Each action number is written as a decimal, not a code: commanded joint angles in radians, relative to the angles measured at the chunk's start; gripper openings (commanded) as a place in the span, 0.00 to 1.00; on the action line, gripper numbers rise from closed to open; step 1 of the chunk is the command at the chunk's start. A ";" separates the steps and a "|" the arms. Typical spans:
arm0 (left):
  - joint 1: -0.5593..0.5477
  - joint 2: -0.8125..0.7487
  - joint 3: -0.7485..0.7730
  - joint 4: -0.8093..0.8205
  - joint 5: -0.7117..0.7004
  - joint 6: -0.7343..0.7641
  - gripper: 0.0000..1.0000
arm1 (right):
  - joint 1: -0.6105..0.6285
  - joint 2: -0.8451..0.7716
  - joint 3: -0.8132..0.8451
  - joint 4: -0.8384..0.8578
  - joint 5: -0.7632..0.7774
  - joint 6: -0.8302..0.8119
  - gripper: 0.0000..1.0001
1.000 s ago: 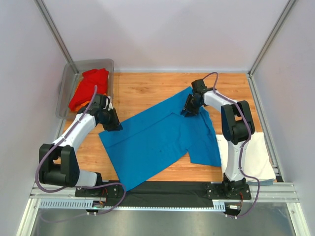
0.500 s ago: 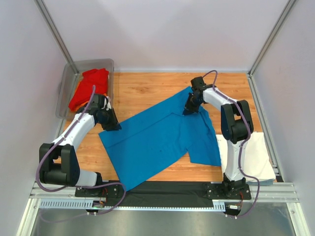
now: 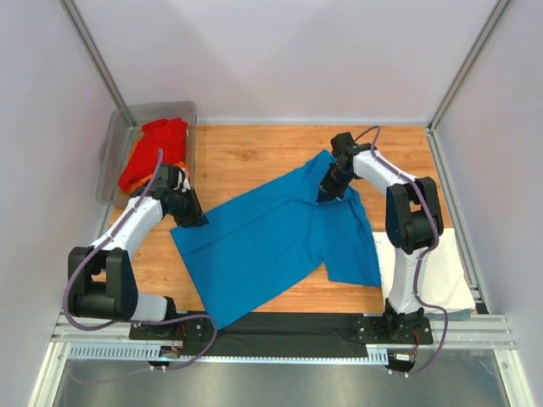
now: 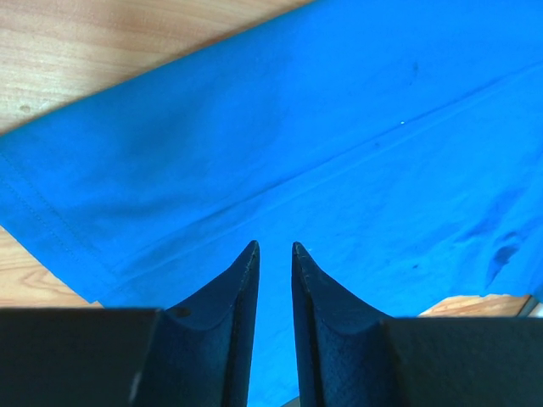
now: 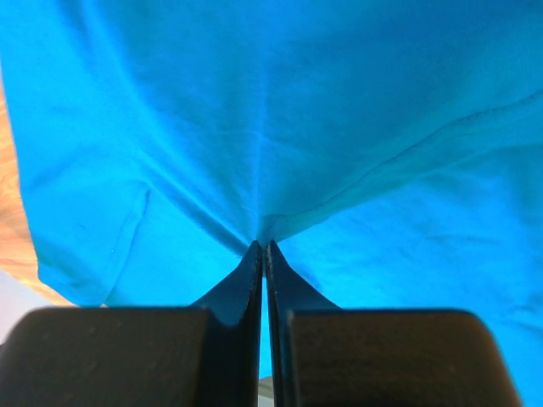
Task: Fold and stack the t-shirts
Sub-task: Fold the tshirt
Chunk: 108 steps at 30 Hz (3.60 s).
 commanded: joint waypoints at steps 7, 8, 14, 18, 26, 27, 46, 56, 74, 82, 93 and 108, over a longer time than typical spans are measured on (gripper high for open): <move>0.017 -0.032 -0.025 0.028 0.010 -0.008 0.29 | 0.032 -0.057 -0.088 -0.005 -0.139 0.162 0.15; 0.018 -0.029 -0.023 0.028 0.009 -0.006 0.29 | 0.027 -0.061 -0.082 -0.011 -0.147 0.152 0.29; 0.020 0.000 -0.017 0.025 0.029 0.004 0.31 | -0.068 -0.103 0.049 0.047 0.064 -0.221 0.69; 0.020 0.037 -0.011 0.034 0.026 0.000 0.31 | -0.108 0.032 0.209 0.082 0.122 -0.328 0.60; 0.018 0.084 -0.019 0.079 0.072 -0.022 0.30 | -0.111 0.240 0.466 0.307 0.084 -0.496 0.62; 0.018 0.087 -0.023 0.083 0.067 -0.020 0.30 | -0.111 0.306 0.515 0.290 0.076 -0.497 0.64; 0.066 0.247 0.021 0.016 -0.023 -0.043 0.30 | -0.111 0.511 0.718 0.285 0.033 -0.434 0.41; 0.115 0.350 0.018 0.013 -0.026 -0.095 0.31 | -0.116 0.514 0.695 0.280 0.060 -0.416 0.34; 0.141 0.334 -0.026 0.011 -0.060 -0.080 0.31 | -0.172 0.581 0.807 0.273 0.281 -0.258 0.00; 0.141 0.252 0.012 -0.026 -0.068 -0.029 0.39 | -0.175 0.551 0.879 0.172 0.256 -0.264 0.30; 0.032 -0.228 -0.065 -0.110 -0.031 0.015 0.54 | -0.191 0.215 0.629 -0.163 0.213 -0.312 0.61; -0.560 0.243 0.331 0.197 -0.135 0.034 0.52 | -0.212 0.006 0.146 -0.033 -0.043 -0.396 0.38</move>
